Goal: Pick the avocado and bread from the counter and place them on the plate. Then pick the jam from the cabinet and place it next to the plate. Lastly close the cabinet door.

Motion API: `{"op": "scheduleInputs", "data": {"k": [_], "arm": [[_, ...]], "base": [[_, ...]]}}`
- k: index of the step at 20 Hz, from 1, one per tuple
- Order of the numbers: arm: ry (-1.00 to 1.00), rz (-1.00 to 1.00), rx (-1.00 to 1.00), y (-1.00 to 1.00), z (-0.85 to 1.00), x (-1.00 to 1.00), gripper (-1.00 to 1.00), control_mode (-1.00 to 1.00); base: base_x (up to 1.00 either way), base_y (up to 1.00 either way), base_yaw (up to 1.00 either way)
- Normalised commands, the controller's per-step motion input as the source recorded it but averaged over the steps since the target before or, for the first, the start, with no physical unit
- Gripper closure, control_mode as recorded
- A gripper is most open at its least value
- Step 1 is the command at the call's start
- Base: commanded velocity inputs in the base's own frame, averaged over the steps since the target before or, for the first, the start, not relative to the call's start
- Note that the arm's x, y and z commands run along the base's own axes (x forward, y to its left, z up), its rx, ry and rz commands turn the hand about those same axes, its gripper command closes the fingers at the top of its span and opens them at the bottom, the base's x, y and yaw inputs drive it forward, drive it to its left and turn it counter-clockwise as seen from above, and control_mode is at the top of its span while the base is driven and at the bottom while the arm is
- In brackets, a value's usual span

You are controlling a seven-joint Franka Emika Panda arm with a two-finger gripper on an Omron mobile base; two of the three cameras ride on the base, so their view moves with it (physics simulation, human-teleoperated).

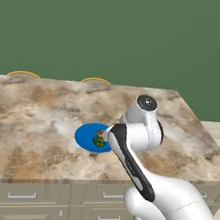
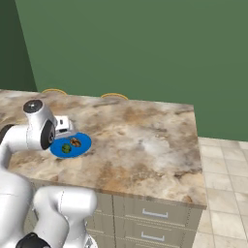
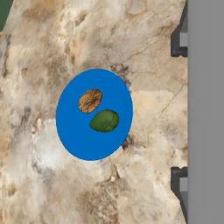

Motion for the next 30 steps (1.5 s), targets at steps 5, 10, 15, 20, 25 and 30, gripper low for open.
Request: {"op": "scheduleInputs", "data": {"k": [5, 10, 15, 20, 25, 30], "arm": [[0.13, -0.27, 0.03, -0.14, 0.17, 0.00, -1.00, -1.00], [0.12, -0.18, 0.13, -0.47, 0.02, -0.02, -1.00, -1.00], [0.00, -0.15, 0.13, -0.48, 0.02, -0.27, -1.00, -1.00], [-0.06, -0.12, 0.03, -0.22, 0.00, -0.49, -1.00, -1.00], [-0.04, -0.06, 0.00, -0.01, 0.00, -0.27, -1.00, -1.00], [0.00, -0.01, 0.00, 0.00, 0.00, -0.01, -1.00, -1.00]], "base": [[0.00, 0.00, 0.00], [0.00, 0.00, 0.00], [0.00, 0.00, 0.00], [0.00, 0.00, 0.00], [0.00, 0.00, 0.00], [0.00, 0.00, 0.00]]}}
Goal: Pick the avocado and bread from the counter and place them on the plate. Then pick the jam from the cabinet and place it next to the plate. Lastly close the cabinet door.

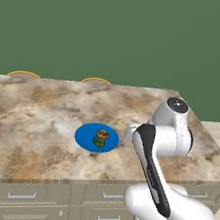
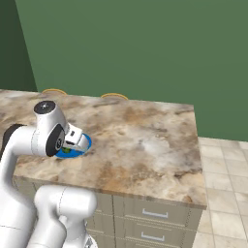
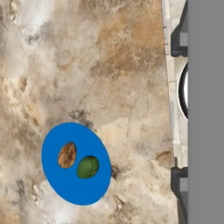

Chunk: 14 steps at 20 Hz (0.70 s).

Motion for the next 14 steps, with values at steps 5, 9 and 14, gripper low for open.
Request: {"op": "scheduleInputs", "data": {"k": [5, 9, 14], "arm": [[0.00, 0.00, 0.00, 0.00, 0.00, -0.01, -1.00, 1.00], [0.00, 0.00, 0.00, 0.00, 0.00, 0.00, -1.00, 1.00], [0.00, 0.00, 0.00, 0.00, 0.00, 0.00, -1.00, 1.00]], "base": [[-0.19, 0.00, -0.03], [-0.35, -0.01, -0.07], [-0.36, 0.00, -0.08]]}}
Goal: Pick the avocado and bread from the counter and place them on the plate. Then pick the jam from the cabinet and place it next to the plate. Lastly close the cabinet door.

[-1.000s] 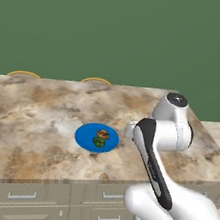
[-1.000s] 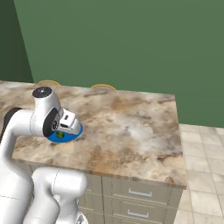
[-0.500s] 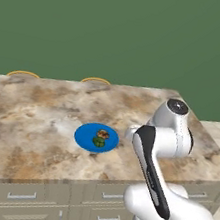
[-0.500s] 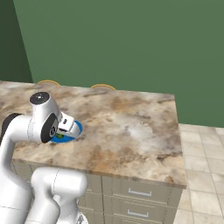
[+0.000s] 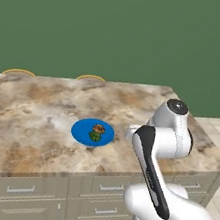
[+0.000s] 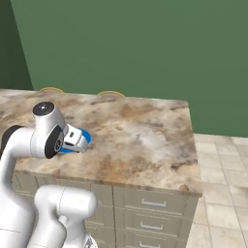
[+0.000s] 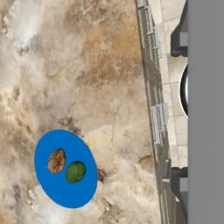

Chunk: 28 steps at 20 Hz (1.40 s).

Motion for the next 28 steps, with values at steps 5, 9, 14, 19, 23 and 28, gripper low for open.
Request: {"op": "scheduleInputs", "data": {"k": [5, 9, 14, 19, 23, 28], "arm": [[0.00, 0.00, 0.00, 0.00, 0.00, 0.00, -1.00, 1.00], [0.00, 0.00, 0.00, 0.00, 0.00, 0.00, -1.00, 1.00], [0.00, 0.00, 0.00, 0.00, 0.00, 0.00, -1.00, 1.00], [0.00, 0.00, 0.00, 0.00, 0.00, 0.00, -1.00, 1.00], [0.00, 0.00, 0.00, 0.00, 0.00, 0.00, -1.00, 1.00], [0.00, 0.00, 0.00, 0.00, 0.00, 0.00, -1.00, 1.00]], "base": [[-0.34, 0.00, -0.12], [-0.40, 0.00, -0.24], [-0.43, 0.00, -0.32], [-0.32, 0.00, -0.34], [-0.26, 0.00, -0.33], [-0.15, 0.00, -0.36]]}}
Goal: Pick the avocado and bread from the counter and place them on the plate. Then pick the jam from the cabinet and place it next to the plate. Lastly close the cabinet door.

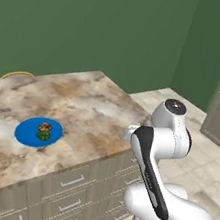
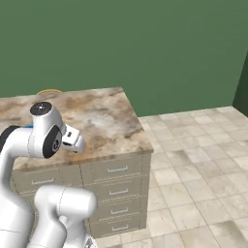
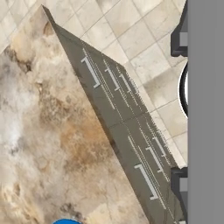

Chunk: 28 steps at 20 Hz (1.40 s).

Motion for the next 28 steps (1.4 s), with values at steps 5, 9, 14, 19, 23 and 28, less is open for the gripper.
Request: {"op": "scheduleInputs", "data": {"k": [5, 9, 14, 19, 23, 28], "arm": [[0.00, 0.00, 0.00, 0.00, 0.00, 0.00, -1.00, 1.00], [0.00, 0.00, 0.00, 0.00, 0.00, 0.00, -1.00, 1.00], [0.00, 0.00, 0.00, 0.00, 0.00, 0.00, -1.00, 1.00], [0.00, 0.00, 0.00, 0.00, 0.00, 0.00, -1.00, 1.00], [0.00, 0.00, 0.00, 0.00, 0.00, 0.00, -1.00, 1.00], [0.00, 0.00, 0.00, 0.00, 0.00, 0.00, -1.00, 1.00]], "base": [[-0.13, 0.00, -0.36], [-0.08, 0.00, -0.37], [-0.07, 0.00, -0.37], [-0.04, 0.00, -0.38], [-0.06, 0.00, -0.39], [-0.02, 0.00, -0.42]]}}
